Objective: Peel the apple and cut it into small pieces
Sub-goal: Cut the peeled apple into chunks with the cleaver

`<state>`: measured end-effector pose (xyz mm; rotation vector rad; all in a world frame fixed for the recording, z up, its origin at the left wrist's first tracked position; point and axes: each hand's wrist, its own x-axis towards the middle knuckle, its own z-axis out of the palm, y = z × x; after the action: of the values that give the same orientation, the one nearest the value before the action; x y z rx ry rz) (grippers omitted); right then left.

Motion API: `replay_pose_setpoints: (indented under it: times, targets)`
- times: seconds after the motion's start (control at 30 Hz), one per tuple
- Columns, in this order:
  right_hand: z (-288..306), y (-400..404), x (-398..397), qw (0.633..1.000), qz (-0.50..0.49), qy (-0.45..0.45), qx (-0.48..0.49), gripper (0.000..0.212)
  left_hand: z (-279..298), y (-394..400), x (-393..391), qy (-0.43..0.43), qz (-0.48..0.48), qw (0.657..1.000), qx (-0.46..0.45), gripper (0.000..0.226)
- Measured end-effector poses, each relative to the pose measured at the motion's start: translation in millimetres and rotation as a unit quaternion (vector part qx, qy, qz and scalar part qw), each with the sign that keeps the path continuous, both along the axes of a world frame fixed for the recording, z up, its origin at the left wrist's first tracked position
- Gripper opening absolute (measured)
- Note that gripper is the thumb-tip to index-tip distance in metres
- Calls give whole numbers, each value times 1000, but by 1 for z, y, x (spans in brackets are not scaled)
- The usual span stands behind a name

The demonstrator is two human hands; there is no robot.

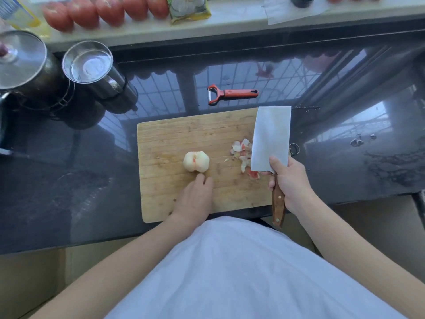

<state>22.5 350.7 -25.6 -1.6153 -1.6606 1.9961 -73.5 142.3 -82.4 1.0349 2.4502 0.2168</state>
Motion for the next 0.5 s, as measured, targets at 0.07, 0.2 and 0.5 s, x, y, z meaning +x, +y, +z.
replay_pose_setpoints:
  times: [0.07,0.2,0.5]
  targets:
    - [2,3,8,1000,-6,0,6,18,0,15,9,-7,-8,1000,-5,29]
    - [7,14,33,1000,-23,2,5,18,0,50,19,-14,-55,998,-4,22]
    - [11,43,60,999,-17,-19,22,15,37,106,-6,-68,90,979,171,44]
